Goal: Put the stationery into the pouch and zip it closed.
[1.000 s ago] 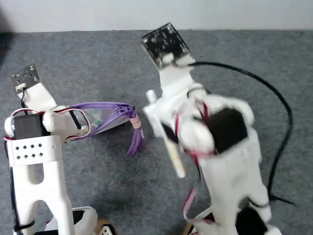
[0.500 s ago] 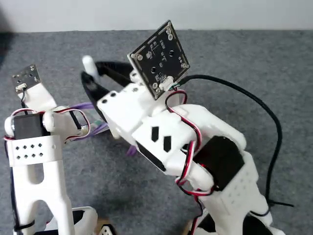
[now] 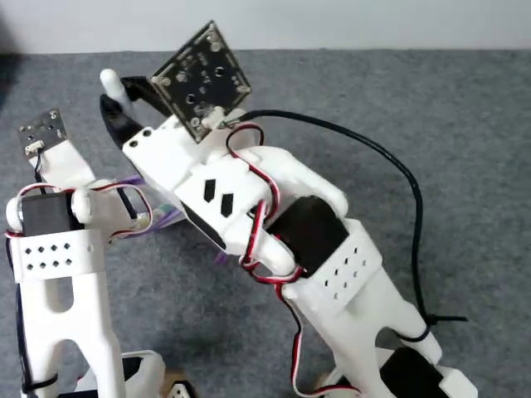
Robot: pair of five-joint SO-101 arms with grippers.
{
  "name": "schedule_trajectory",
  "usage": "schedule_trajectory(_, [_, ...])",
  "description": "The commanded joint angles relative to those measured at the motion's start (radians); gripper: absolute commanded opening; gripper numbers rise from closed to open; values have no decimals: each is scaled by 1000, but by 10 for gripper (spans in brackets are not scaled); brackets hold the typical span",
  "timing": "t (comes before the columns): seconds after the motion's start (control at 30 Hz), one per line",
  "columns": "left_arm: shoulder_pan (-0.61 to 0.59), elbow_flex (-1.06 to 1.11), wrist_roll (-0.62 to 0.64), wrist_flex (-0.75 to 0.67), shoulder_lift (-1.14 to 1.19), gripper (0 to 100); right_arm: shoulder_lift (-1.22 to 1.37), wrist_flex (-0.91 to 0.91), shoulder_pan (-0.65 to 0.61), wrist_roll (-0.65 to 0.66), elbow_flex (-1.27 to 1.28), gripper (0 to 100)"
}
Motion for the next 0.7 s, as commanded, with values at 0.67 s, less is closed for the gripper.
schedule_trajectory(0.67, [8, 35, 9, 15, 20, 13, -186, 409, 120, 135, 91, 162])
